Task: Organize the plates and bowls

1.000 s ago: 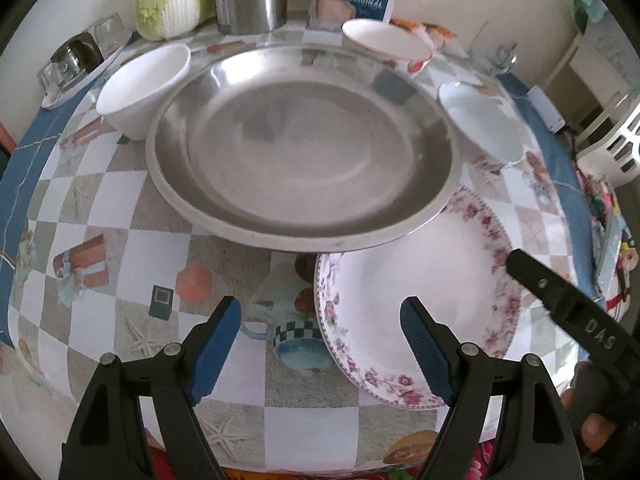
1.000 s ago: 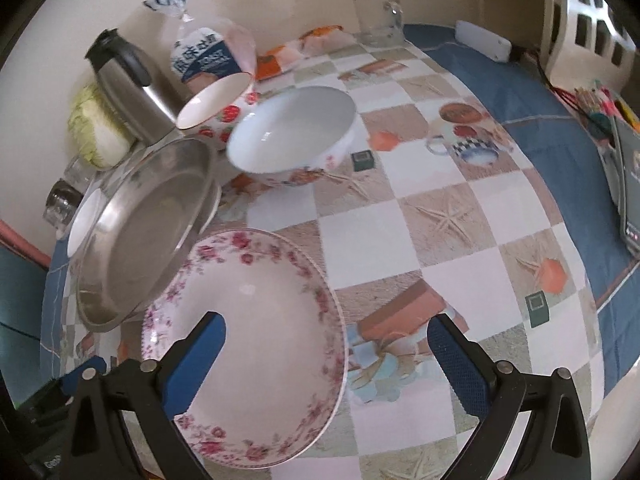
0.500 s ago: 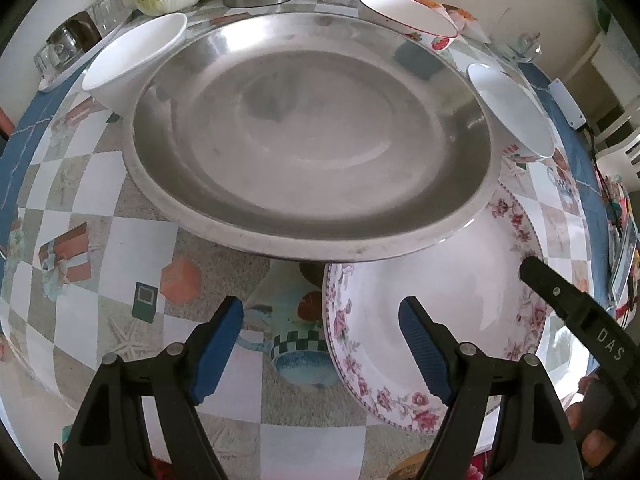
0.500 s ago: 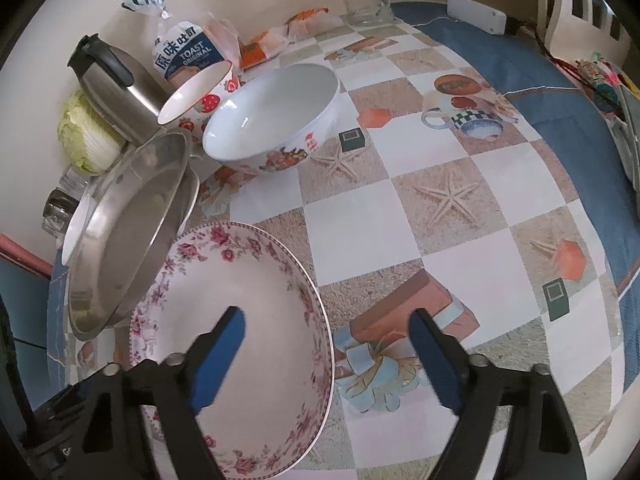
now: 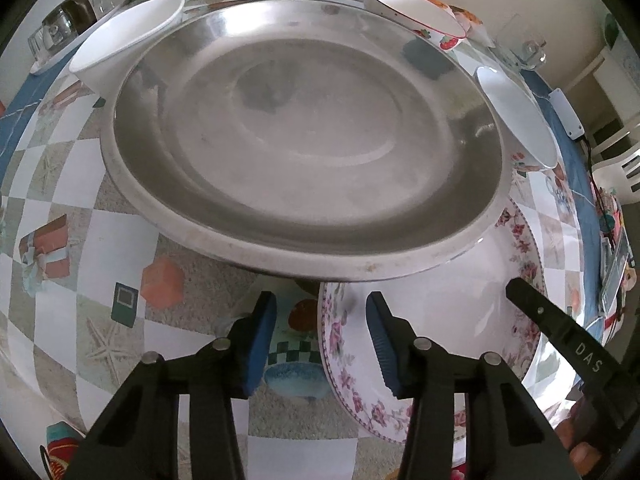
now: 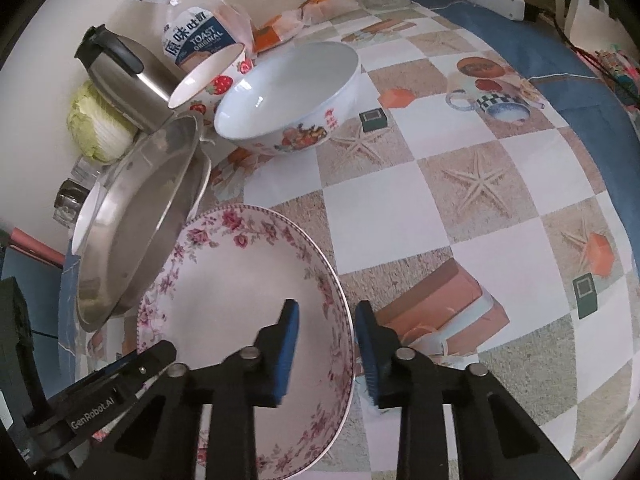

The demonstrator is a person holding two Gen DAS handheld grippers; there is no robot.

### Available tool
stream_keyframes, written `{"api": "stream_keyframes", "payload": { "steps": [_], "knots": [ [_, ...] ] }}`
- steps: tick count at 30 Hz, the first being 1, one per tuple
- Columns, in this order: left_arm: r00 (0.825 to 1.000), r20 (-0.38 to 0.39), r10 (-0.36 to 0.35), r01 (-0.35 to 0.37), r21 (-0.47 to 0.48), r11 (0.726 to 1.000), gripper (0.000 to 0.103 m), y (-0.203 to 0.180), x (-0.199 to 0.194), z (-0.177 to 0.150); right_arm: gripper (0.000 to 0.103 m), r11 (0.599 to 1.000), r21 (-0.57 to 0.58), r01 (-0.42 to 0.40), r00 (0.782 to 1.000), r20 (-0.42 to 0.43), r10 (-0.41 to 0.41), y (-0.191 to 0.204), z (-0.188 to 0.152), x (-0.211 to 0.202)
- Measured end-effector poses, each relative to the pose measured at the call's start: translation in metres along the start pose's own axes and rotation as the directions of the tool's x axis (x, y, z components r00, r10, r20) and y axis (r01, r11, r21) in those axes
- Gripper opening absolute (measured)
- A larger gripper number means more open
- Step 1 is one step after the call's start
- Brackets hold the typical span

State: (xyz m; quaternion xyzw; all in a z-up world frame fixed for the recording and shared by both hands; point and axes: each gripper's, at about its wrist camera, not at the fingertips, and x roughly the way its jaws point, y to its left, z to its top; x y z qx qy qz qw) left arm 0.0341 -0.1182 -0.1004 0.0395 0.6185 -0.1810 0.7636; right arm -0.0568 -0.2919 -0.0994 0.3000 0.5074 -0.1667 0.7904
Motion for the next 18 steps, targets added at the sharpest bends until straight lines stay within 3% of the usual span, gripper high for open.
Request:
{"api": "stream_keyframes", "payload": {
  "steps": [3, 9, 18],
  "knots": [
    [1.000, 0.005, -0.002, 0.002, 0.000, 1.000, 0.039, -0.002, 0.007, 0.003, 0.018, 1.000, -0.007, 0.021, 1.000, -0.006, -0.021, 0.000, -0.002, 0.000],
    [0.999, 0.000, -0.032, 0.032, 0.021, 0.999, 0.024, -0.008, 0.015, 0.005, 0.017, 1.000, -0.007, 0.028, 1.000, -0.008, -0.028, -0.005, -0.005, -0.004],
    [0.999, -0.011, -0.044, 0.044, 0.064, 0.997, 0.023, -0.027, 0.025, 0.006, 0.017, 0.999, 0.031, 0.019, 1.000, -0.008, -0.018, -0.025, -0.007, -0.014]
  ]
}}
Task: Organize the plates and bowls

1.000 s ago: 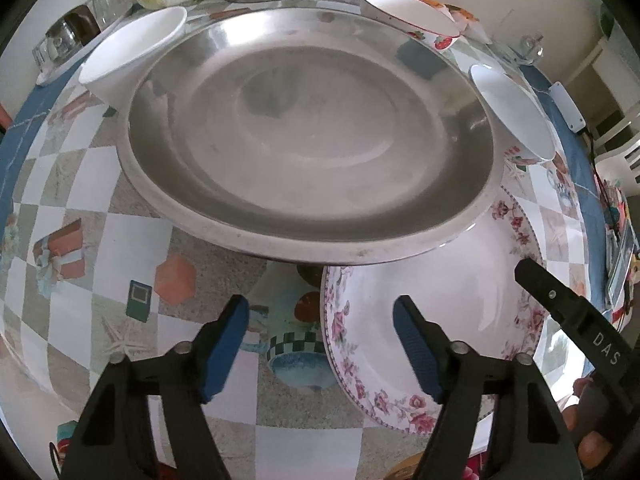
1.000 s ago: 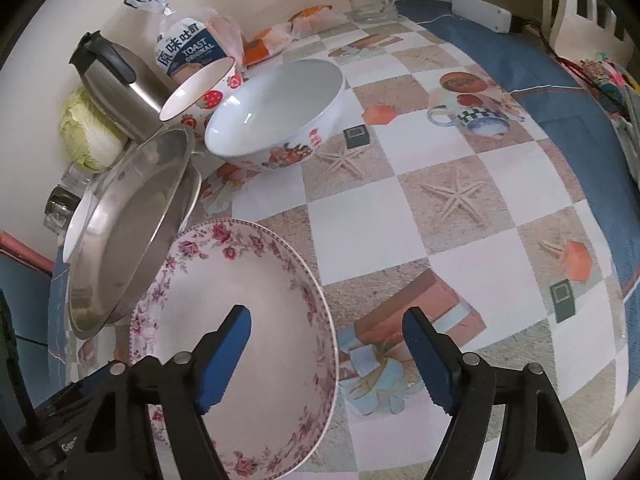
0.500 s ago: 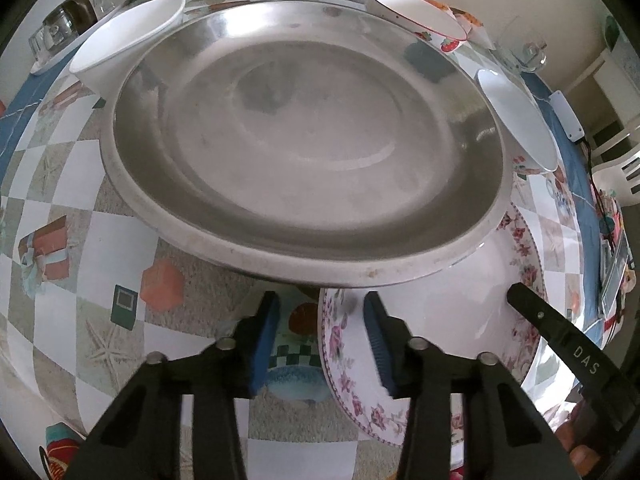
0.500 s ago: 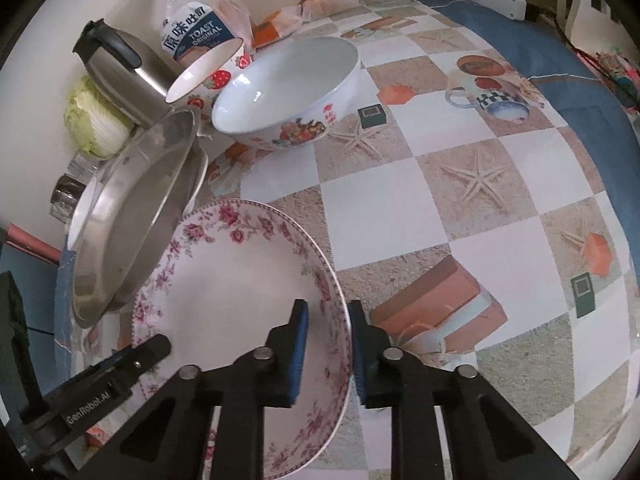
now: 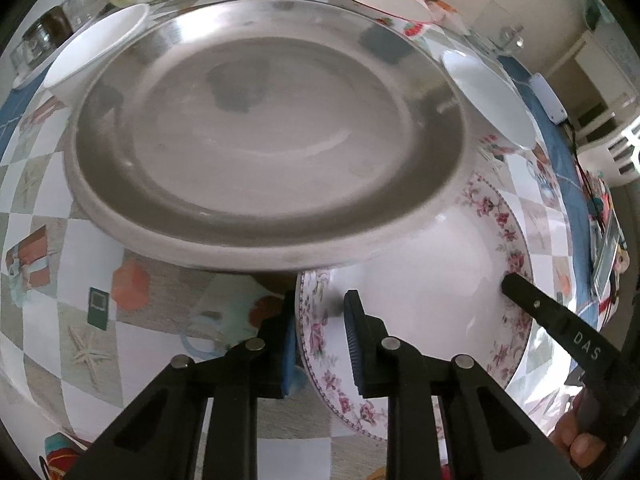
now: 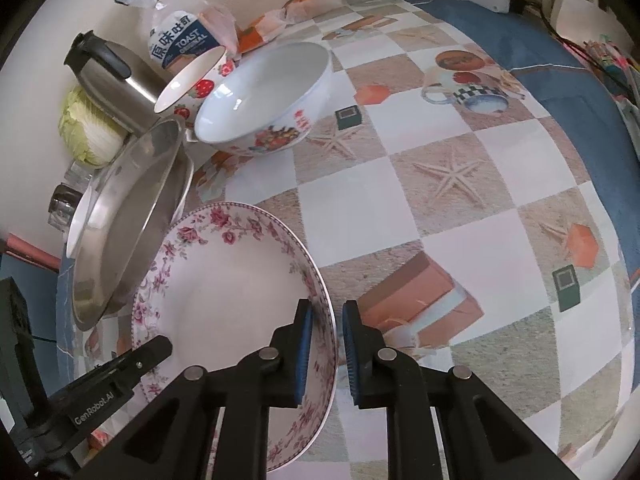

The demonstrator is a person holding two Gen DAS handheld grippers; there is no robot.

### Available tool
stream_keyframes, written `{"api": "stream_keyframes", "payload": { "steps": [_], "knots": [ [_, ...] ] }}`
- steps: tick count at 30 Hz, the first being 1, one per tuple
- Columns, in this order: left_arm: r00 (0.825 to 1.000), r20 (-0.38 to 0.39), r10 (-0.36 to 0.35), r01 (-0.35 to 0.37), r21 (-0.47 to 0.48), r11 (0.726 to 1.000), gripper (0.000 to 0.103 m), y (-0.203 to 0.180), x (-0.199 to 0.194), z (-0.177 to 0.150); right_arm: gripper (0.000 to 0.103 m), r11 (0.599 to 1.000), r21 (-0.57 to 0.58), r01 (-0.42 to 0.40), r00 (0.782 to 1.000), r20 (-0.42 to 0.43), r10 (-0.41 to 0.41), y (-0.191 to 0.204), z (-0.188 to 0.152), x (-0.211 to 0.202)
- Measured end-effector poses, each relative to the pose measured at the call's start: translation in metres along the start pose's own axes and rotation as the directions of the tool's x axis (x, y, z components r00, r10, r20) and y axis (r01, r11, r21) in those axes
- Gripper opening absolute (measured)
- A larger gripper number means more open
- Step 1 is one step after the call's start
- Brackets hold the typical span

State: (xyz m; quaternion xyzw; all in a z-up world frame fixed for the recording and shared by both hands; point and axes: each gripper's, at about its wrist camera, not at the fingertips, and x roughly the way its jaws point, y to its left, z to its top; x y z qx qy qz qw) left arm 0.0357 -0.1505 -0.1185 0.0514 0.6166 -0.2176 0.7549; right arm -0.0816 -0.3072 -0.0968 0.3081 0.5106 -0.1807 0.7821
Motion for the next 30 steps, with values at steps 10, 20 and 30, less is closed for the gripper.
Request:
{"api": "stream_keyframes", "payload": {
  "steps": [10, 20, 30],
  "knots": [
    [0.997, -0.022, -0.077, 0.078, 0.017, 0.997, 0.023, -0.018, 0.019, 0.002, 0.017, 0.993, 0.101, -0.059, 0.998, 0.011, 0.059, -0.045, -0.003, -0.010],
    [0.994, 0.025, -0.102, 0.102, 0.005, 0.995, 0.023, -0.031, 0.013, 0.004, 0.015, 0.986, 0.118, -0.118, 0.993, 0.020, 0.117, -0.056, -0.005, -0.007],
    [0.993, 0.039, -0.107, 0.106, 0.033, 0.994, 0.023, -0.029, 0.007, 0.001, 0.015, 0.988, 0.100, -0.118, 0.993, 0.025, 0.116, -0.052, -0.004, -0.007]
  ]
}}
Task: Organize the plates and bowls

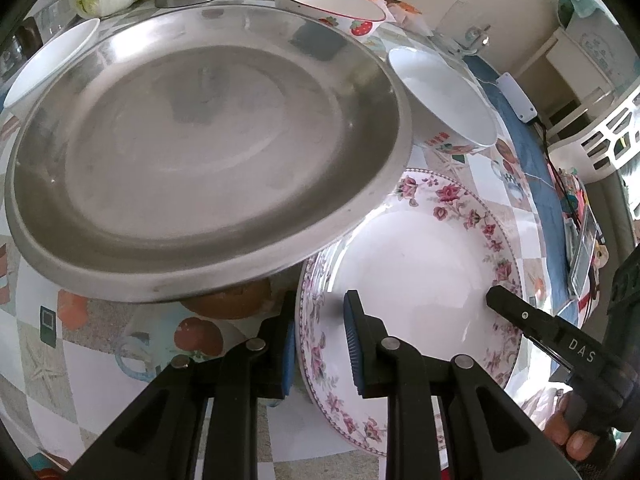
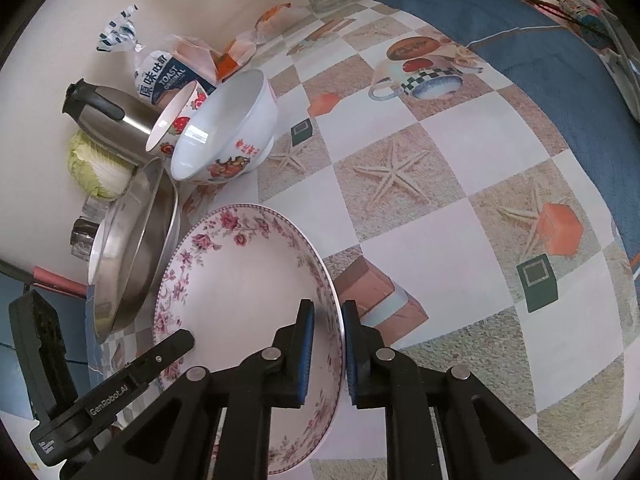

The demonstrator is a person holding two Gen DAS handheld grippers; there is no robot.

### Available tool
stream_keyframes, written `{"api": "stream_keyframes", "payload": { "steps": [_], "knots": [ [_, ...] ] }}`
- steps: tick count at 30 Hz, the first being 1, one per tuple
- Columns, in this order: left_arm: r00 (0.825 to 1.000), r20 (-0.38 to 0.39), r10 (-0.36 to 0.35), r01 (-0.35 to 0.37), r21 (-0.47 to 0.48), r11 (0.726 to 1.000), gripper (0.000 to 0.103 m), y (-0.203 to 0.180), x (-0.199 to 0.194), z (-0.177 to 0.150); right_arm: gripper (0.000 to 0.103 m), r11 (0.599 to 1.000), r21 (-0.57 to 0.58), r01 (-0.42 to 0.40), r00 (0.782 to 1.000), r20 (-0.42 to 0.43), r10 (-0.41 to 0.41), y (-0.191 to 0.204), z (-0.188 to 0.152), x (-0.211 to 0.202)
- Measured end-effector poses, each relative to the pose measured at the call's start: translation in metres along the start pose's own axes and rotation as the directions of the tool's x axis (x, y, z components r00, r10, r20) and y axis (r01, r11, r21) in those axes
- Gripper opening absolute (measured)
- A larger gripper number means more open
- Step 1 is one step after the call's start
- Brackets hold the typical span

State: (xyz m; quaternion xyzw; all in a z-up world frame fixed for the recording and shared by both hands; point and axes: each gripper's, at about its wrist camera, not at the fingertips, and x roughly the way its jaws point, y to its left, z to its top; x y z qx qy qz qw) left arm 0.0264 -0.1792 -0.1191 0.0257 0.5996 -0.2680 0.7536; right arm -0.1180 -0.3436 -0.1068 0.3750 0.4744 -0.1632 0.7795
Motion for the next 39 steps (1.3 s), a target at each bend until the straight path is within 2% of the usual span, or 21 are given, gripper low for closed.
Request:
{"api": "stream_keyframes", "payload": {
  "steps": [25, 39],
  "knots": [
    [0.999, 0.011, -0.032, 0.032, 0.054, 0.998, 0.022, -0.005, -0.016, 0.000, 0.015, 1.000, -0.026, 0.007, 0.998, 0.056, -0.005, 0.004, -0.007, -0.023],
    [0.993, 0.093, -0.068, 0.058, 0.113, 0.992, 0.022, -0.016, -0.050, 0.002, 0.015, 0.999, -0.044, 0.017, 0.992, 0.128, -0.011, 0.011, -0.006, -0.049]
  ]
}}
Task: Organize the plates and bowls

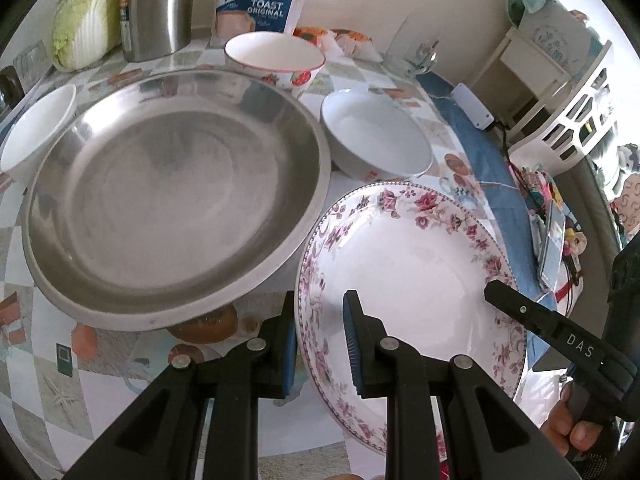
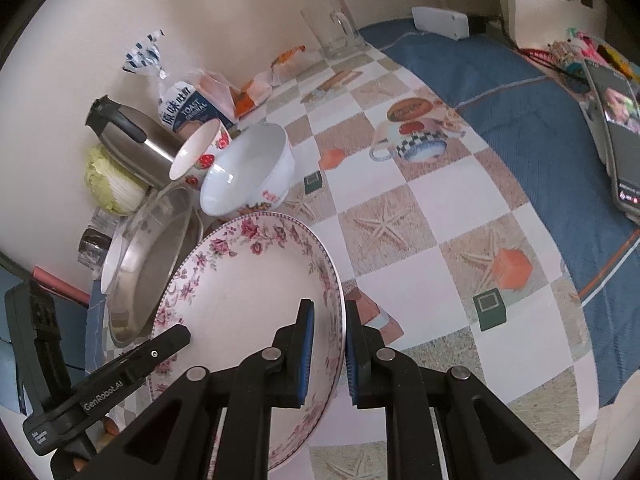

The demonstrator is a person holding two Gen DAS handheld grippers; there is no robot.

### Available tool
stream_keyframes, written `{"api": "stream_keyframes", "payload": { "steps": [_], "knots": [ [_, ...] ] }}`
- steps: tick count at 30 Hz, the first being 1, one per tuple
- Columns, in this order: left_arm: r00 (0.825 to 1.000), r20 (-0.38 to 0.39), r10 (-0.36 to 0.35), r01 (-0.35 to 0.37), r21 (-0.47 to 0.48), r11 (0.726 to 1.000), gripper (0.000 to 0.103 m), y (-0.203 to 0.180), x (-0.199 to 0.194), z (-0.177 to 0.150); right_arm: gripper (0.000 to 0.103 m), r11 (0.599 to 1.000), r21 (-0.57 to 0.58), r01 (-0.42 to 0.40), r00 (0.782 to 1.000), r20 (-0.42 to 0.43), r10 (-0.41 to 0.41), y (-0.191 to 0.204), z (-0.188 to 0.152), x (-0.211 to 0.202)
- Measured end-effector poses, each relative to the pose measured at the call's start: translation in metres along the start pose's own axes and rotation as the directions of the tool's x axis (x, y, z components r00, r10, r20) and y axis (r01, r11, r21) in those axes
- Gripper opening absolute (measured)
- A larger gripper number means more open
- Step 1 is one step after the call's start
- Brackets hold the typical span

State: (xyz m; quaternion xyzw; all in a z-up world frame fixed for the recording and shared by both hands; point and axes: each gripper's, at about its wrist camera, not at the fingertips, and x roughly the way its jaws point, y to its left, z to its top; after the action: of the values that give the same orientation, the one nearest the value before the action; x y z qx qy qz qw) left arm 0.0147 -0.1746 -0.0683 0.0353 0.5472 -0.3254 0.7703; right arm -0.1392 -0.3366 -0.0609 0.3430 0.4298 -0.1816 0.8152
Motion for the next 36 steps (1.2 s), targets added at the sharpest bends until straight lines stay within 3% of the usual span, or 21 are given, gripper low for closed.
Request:
{"api": "stream_keyframes", "payload": {
  "steps": [13, 36],
  "knots": [
    [0.998, 0.066, -0.011, 0.011, 0.011, 1.000, 0.022, 0.005, -0.021, 0.012, 0.015, 0.999, -0.034, -0.005, 0.997, 0.078, 0.007, 0.021, 0.008, -0.023],
    [0.994, 0.108, 0.006, 0.011, -0.158, 0.987, 0.022, 0.094, -0.027, 0.049, 0.015, 0.984, -0.176, -0.004, 1.000, 0.017, 0.007, 0.104, 0.027, 0.025]
  ]
}}
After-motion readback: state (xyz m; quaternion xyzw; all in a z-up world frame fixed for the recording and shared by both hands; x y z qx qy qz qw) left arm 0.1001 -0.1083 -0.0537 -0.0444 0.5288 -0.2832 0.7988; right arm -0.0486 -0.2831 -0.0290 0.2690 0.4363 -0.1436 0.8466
